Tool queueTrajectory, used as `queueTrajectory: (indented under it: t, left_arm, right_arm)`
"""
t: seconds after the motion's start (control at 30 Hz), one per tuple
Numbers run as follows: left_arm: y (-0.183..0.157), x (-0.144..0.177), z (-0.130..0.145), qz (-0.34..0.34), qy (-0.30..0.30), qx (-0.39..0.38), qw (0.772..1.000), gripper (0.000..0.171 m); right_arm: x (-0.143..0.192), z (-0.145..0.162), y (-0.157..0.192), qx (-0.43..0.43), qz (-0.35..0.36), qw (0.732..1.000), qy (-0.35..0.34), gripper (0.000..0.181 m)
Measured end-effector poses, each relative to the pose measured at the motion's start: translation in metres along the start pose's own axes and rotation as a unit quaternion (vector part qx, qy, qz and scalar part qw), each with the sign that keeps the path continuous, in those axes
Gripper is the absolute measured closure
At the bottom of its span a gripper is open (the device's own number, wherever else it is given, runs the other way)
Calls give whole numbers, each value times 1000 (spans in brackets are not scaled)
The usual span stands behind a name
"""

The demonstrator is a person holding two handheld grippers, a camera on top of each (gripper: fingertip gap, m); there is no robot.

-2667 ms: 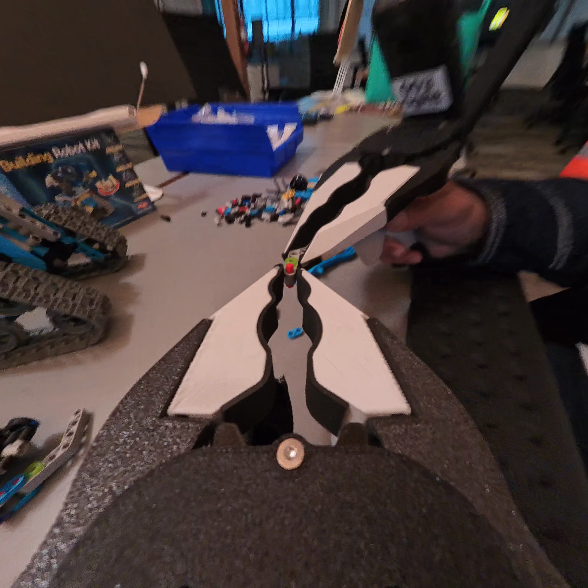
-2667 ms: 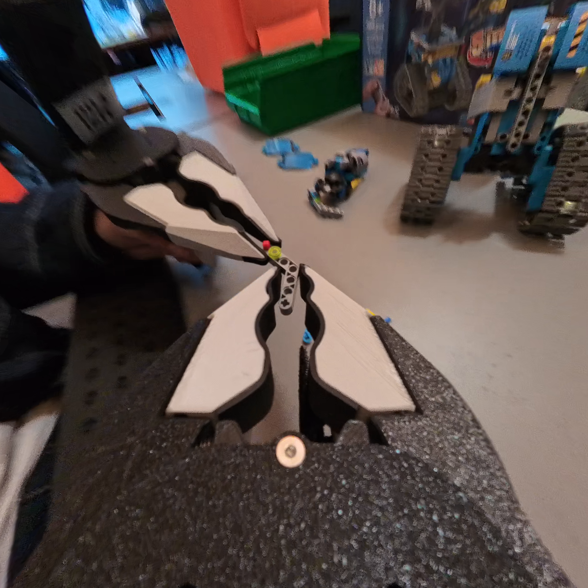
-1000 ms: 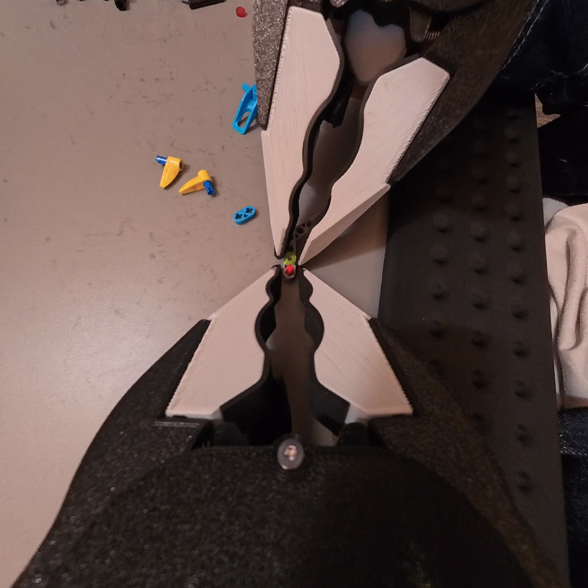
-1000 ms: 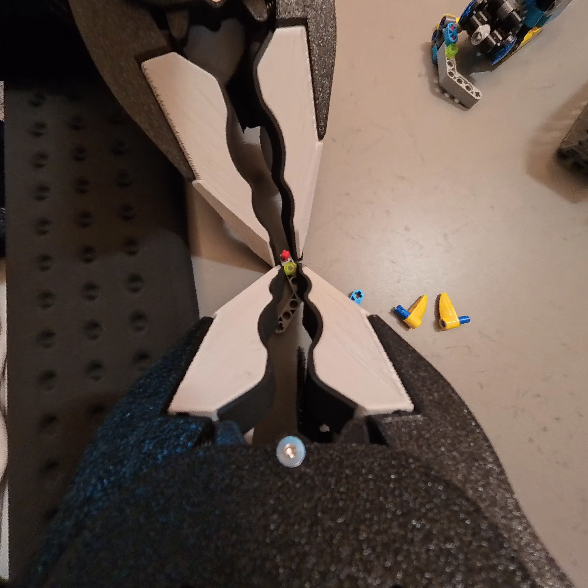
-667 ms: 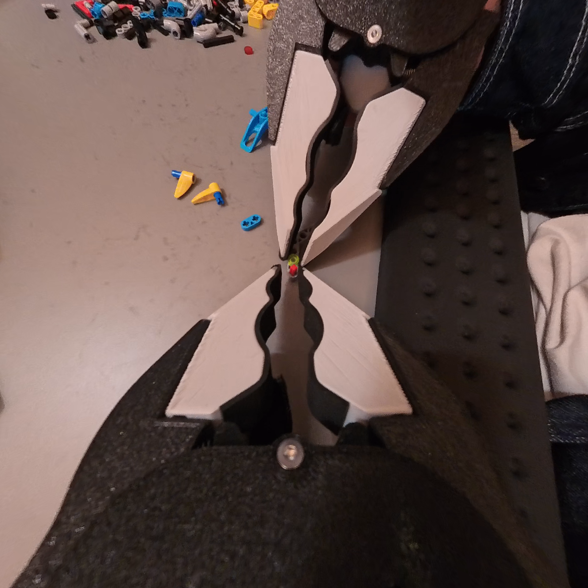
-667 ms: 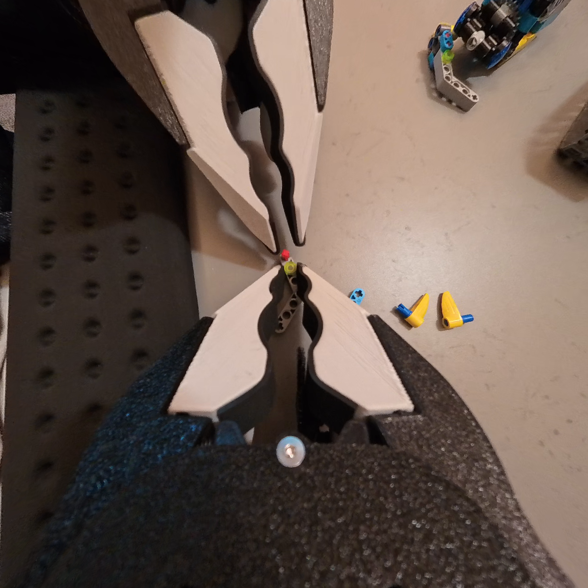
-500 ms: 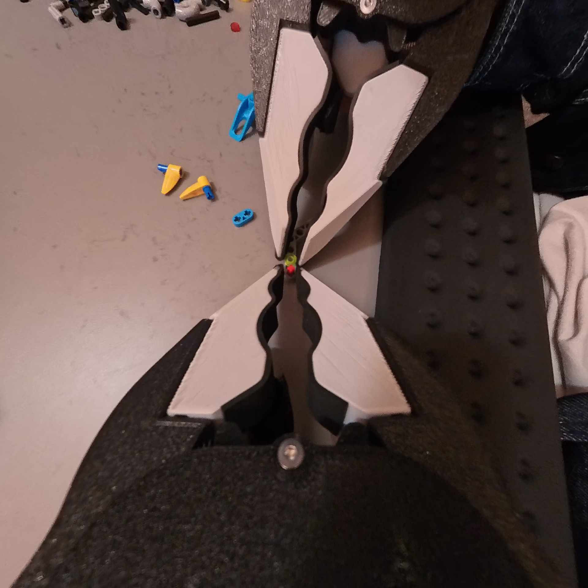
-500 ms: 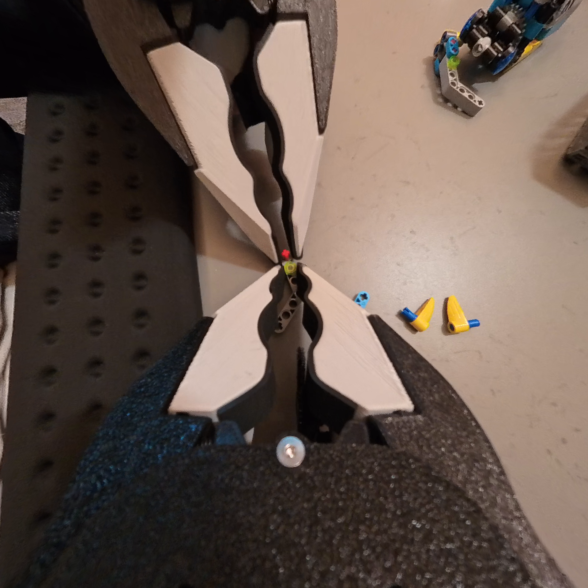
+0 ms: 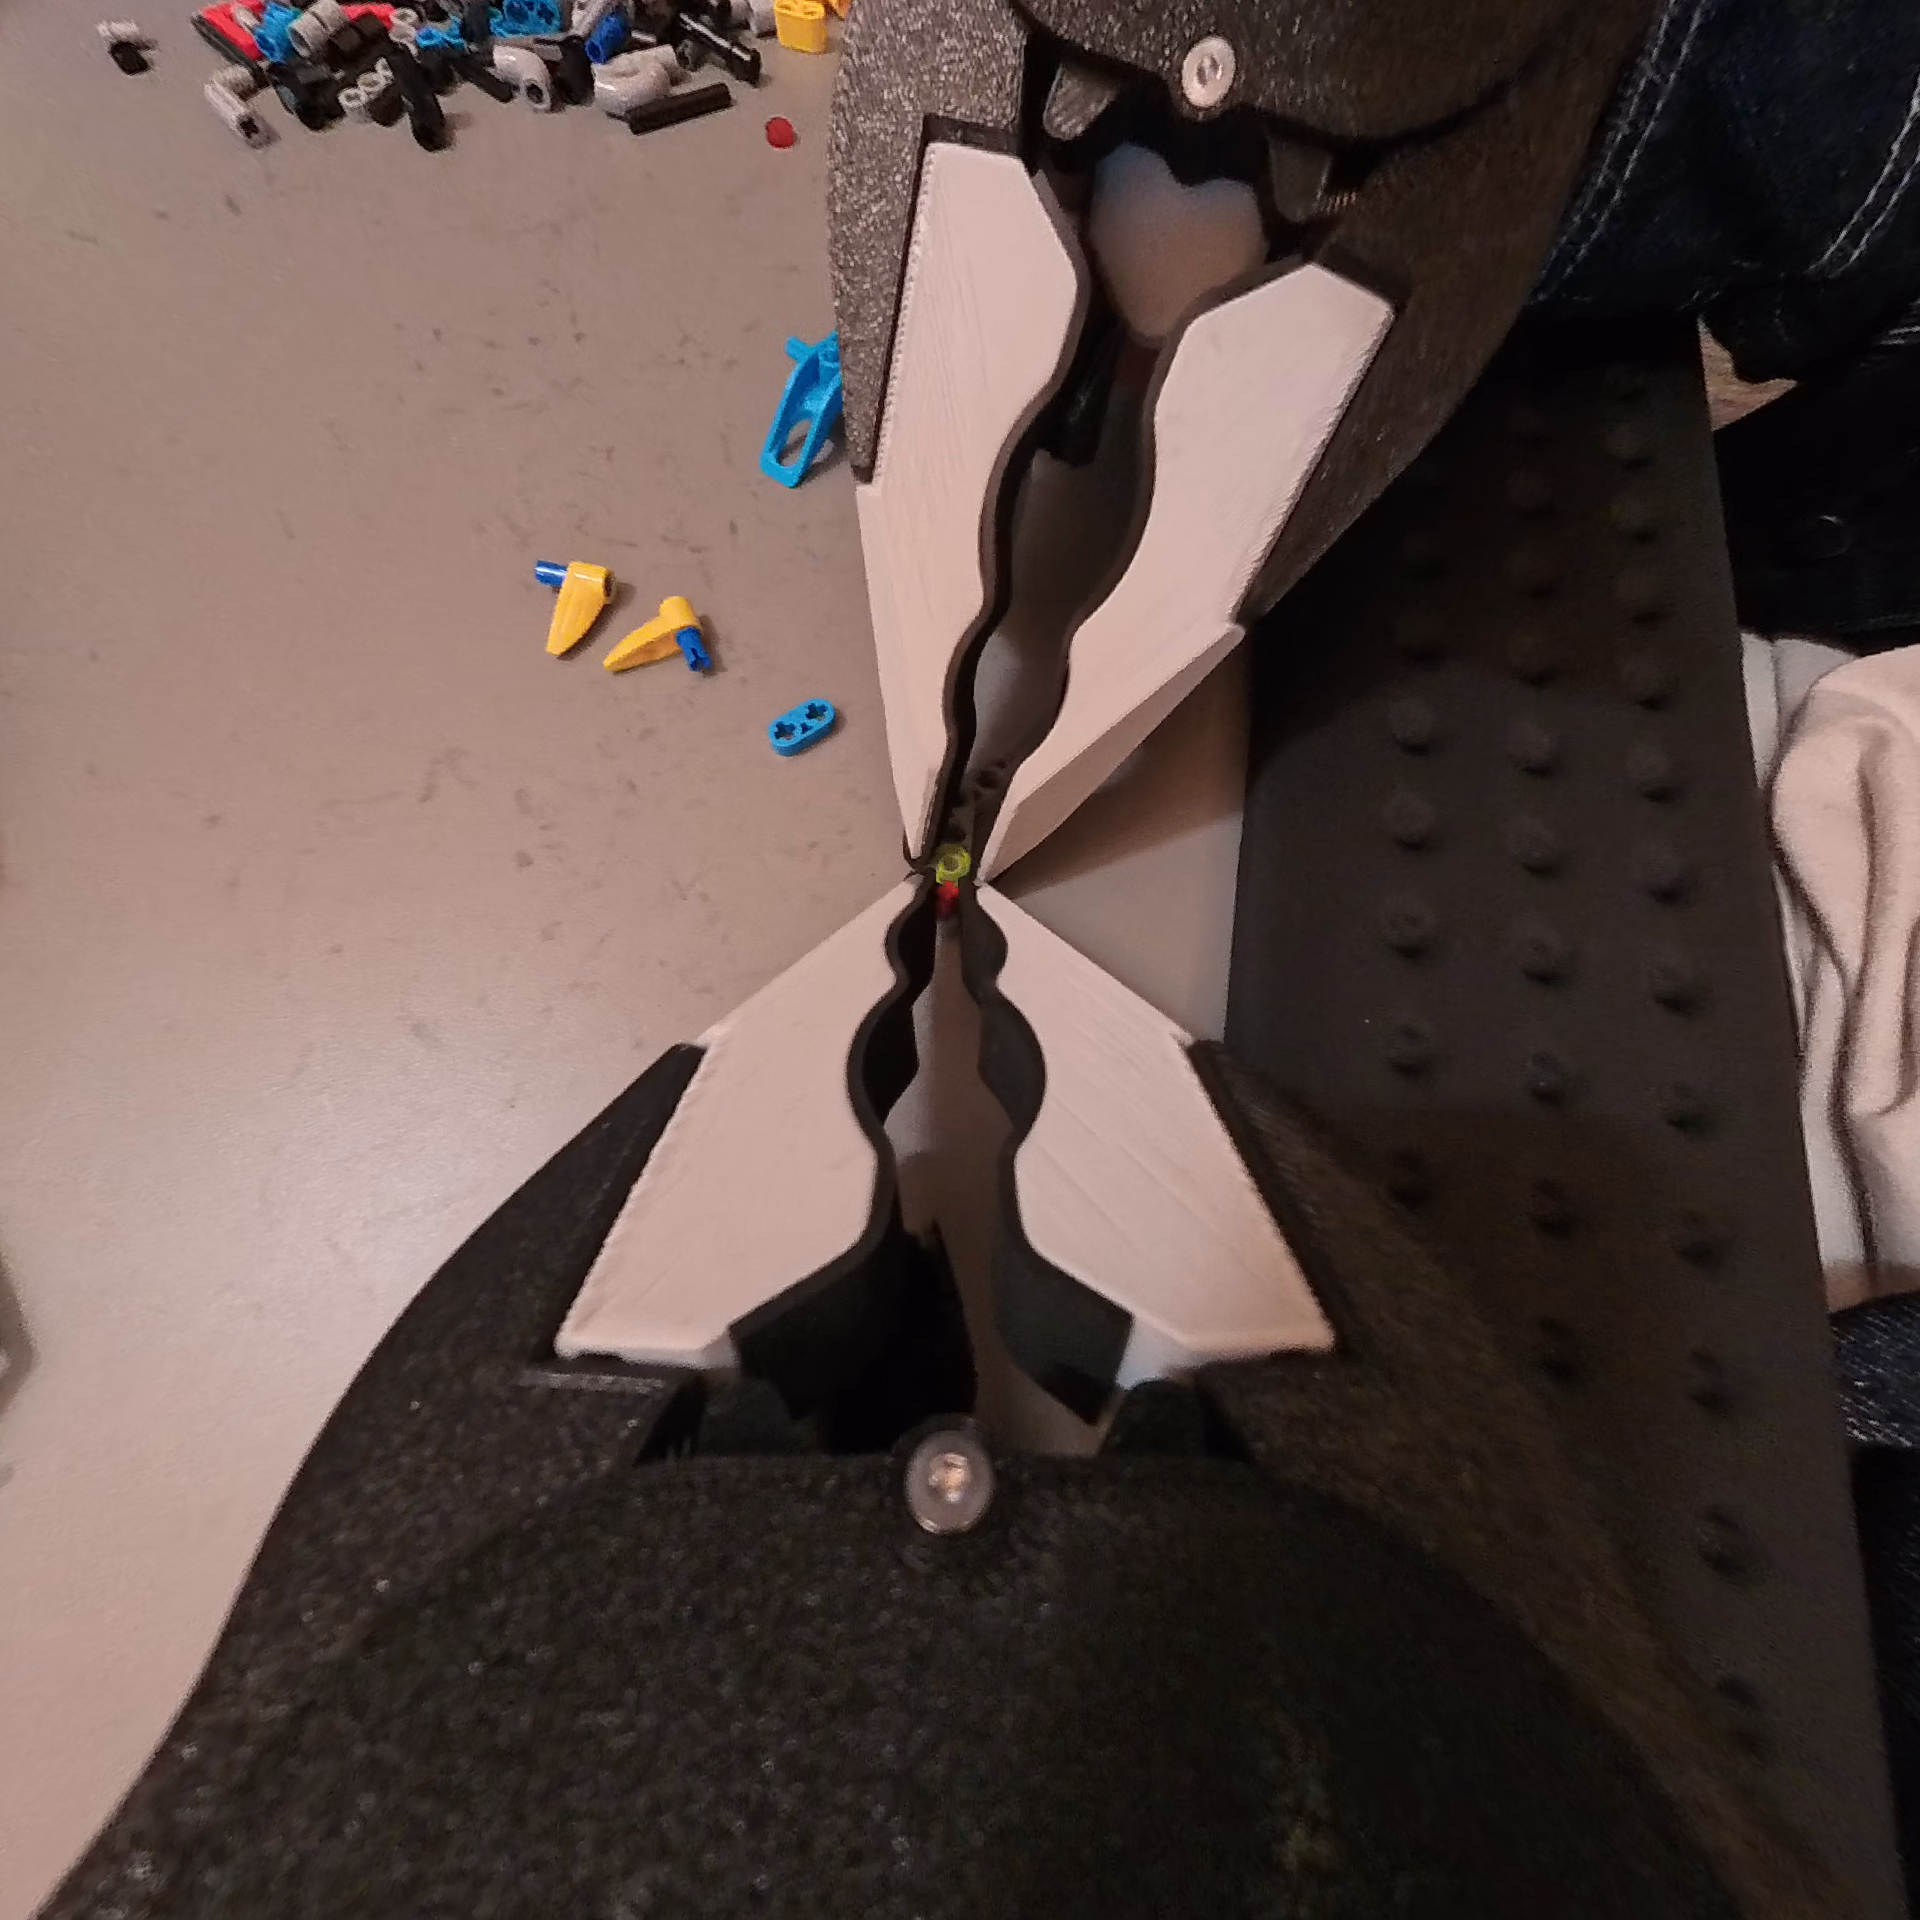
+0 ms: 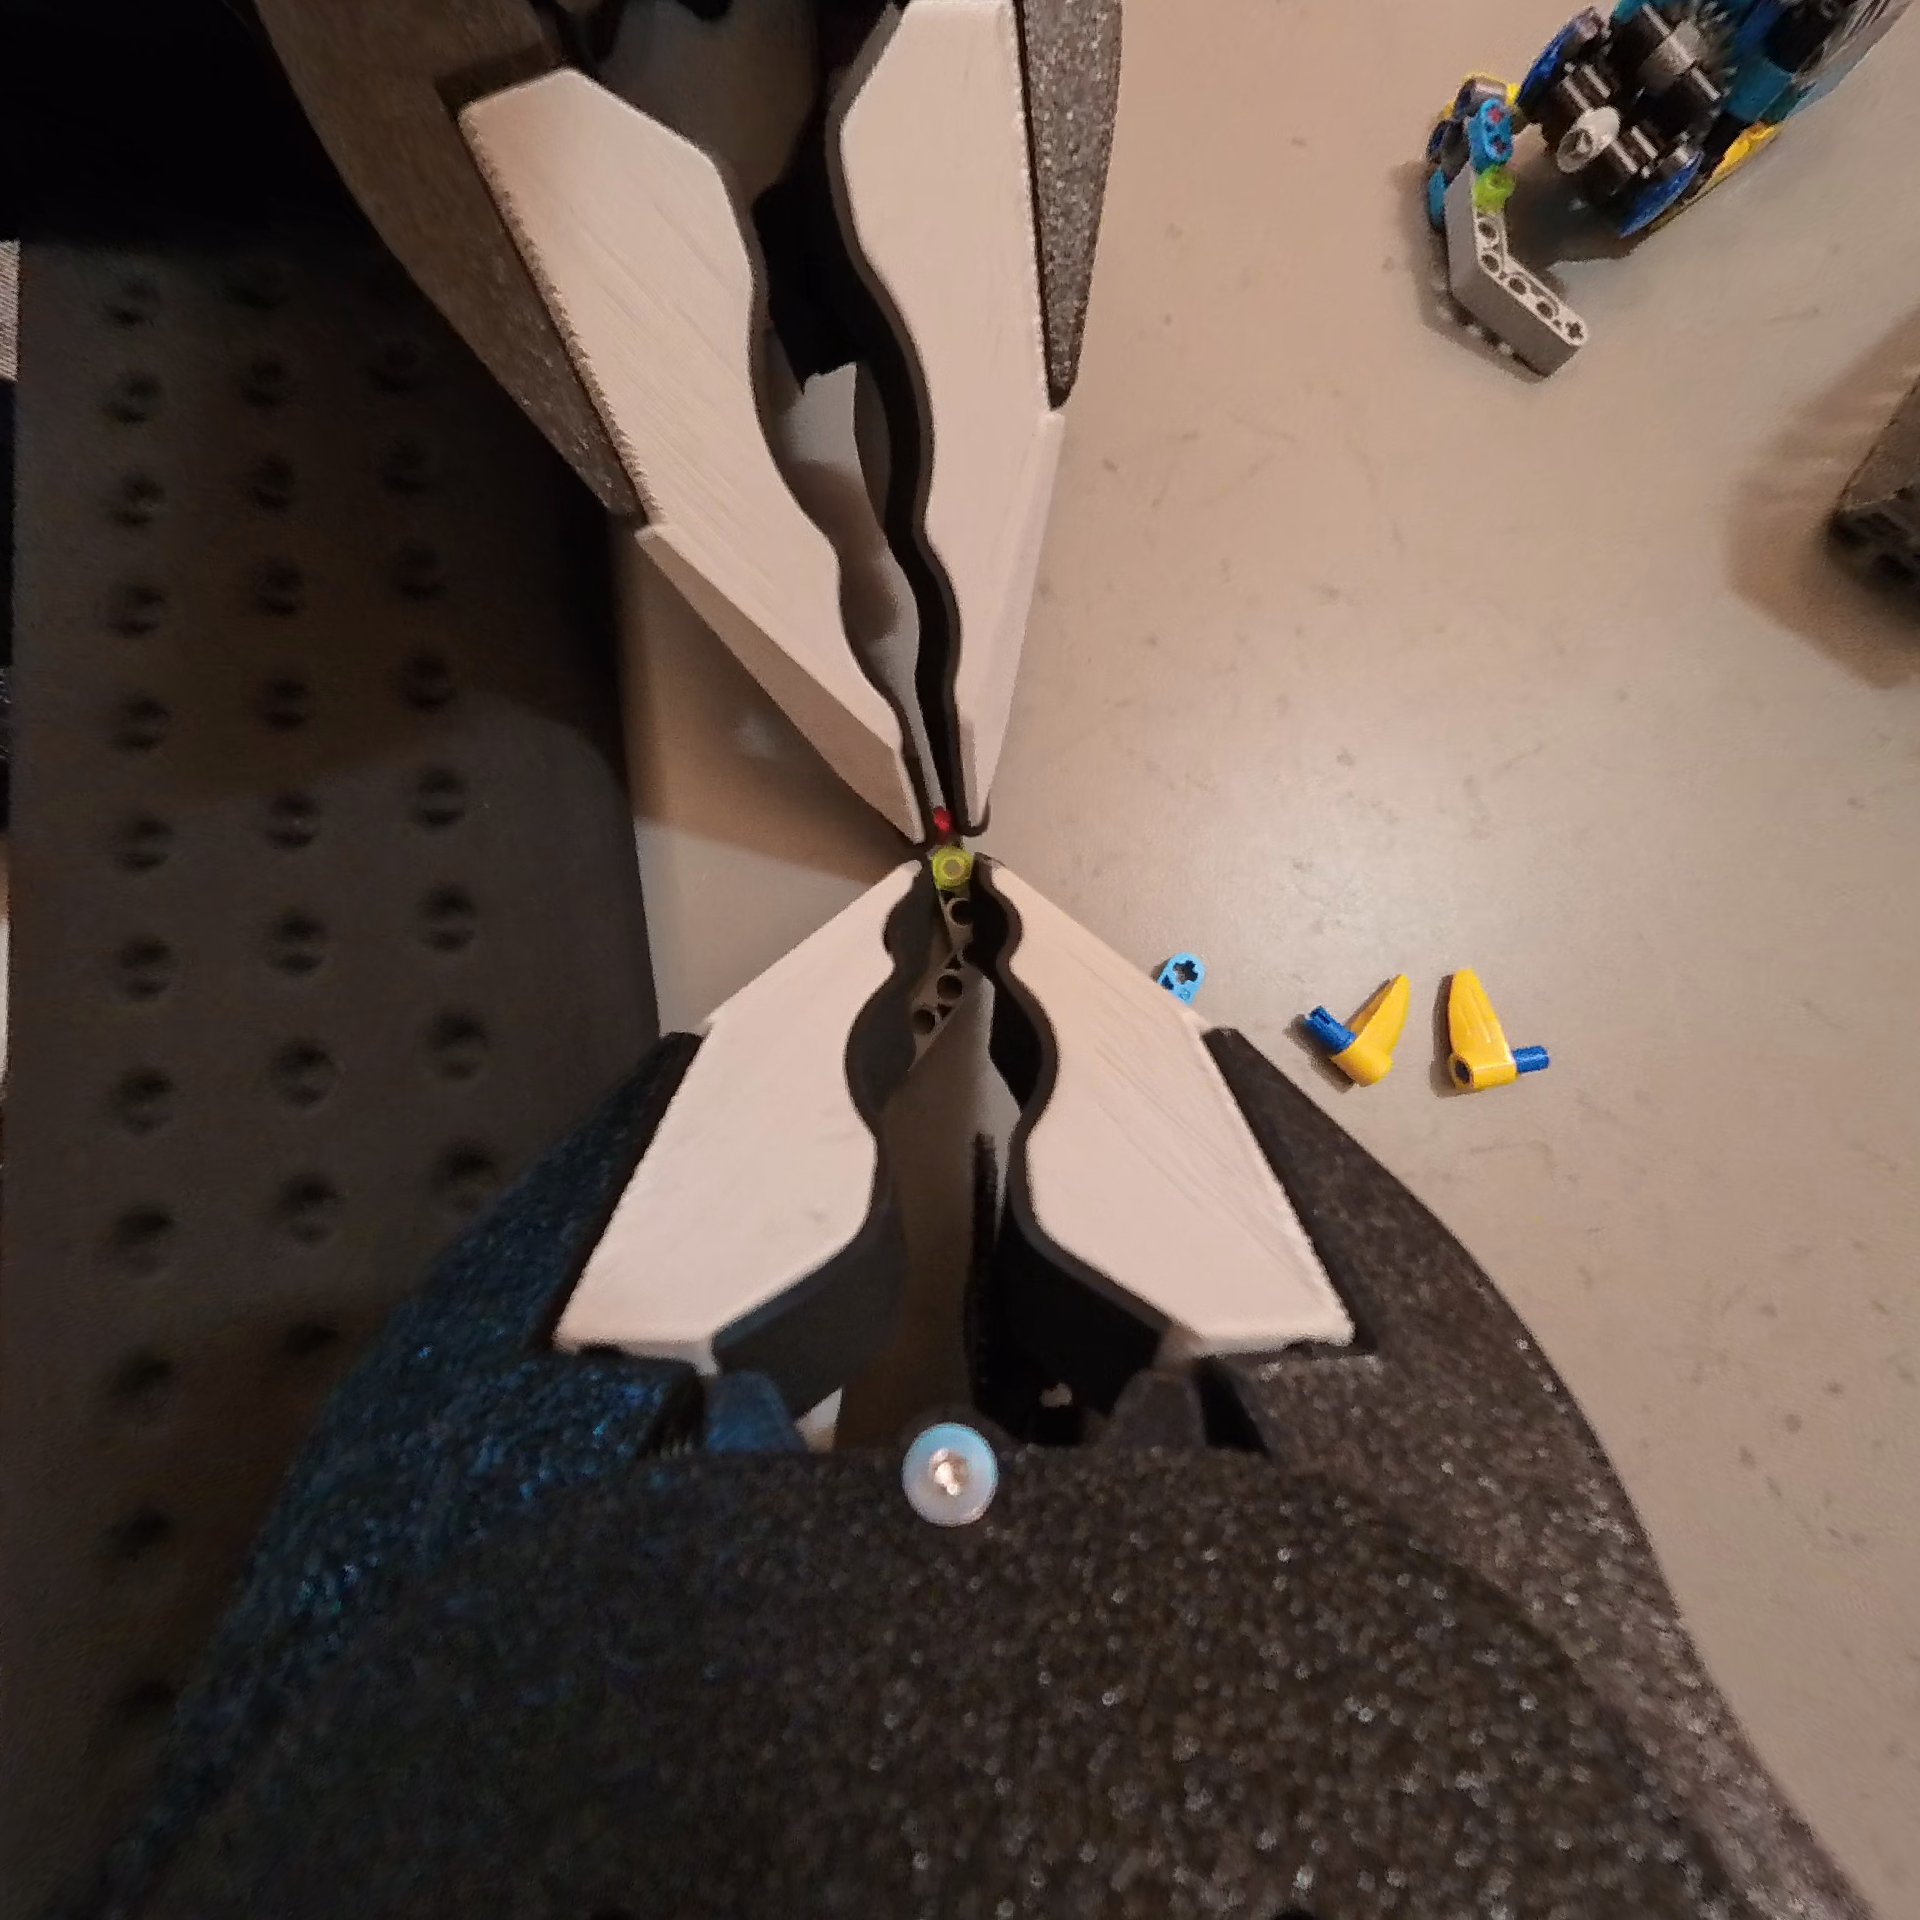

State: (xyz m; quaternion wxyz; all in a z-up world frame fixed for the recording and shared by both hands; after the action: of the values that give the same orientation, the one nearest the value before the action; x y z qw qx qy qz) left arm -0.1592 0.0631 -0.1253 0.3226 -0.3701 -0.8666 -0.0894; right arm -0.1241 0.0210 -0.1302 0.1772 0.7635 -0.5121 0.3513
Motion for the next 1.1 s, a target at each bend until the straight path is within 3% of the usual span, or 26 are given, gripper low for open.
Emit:
queueTrajectory:
  t: [0.23,0.3,0.33,0.37,0.4,0.53,0.63,0.7,0.77,0.87,1.0,1.1]
  left_arm:
    - [2,7,-7,-10,-40,6,999,171]
    - [-1,41,-45,35,-214,49,975,170]
    - [12,49,-43,5,-226,66,972,171]
    - [26,46,-27,-45,-178,65,981,170]
    - [29,44,-21,-53,-162,75,982,170]
    - [28,65,-41,-23,-263,97,960,170]
    - [34,73,-40,-9,-291,137,947,169]
    - [33,78,-44,23,-322,155,934,170]
    - [35,78,-45,54,-339,192,919,169]
    - [36,80,-46,80,-360,222,903,169]
    - [34,72,-45,77,-340,223,910,169]
    - [30,68,-45,68,-325,207,920,169]
  right_arm:
    - [-2,-3,-2,-9,15,999,26,176]
    - [-2,-3,-2,-11,13,999,31,176]
    - [-2,-3,-2,-13,11,999,30,176]
    - [-2,-3,-2,-16,10,999,31,176]
    - [-2,-3,-2,-13,13,999,32,176]
    - [0,-2,-2,-15,15,999,35,176]
    - [9,6,-15,-25,51,997,59,176]
    - [13,-1,-21,-41,59,997,19,172]
    - [24,-22,-27,-55,74,994,-60,152]
    - [48,-59,-33,-30,171,966,-192,154]
    - [43,-73,-24,-33,197,958,-207,154]
    - [40,-74,-24,-36,198,959,-197,168]
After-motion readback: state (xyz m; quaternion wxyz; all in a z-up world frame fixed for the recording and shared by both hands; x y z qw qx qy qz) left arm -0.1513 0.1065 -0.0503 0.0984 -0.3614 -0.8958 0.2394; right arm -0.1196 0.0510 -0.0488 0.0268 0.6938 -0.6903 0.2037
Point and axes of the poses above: each gripper's, where its closed fingertips meet, x back along the fingers, z out of its underside, y = z × x across the jaws, the point moved 4 cm from there along x, back along the fingers, and after that the axes turned 4 degrees about z, right-handed, at the moved point
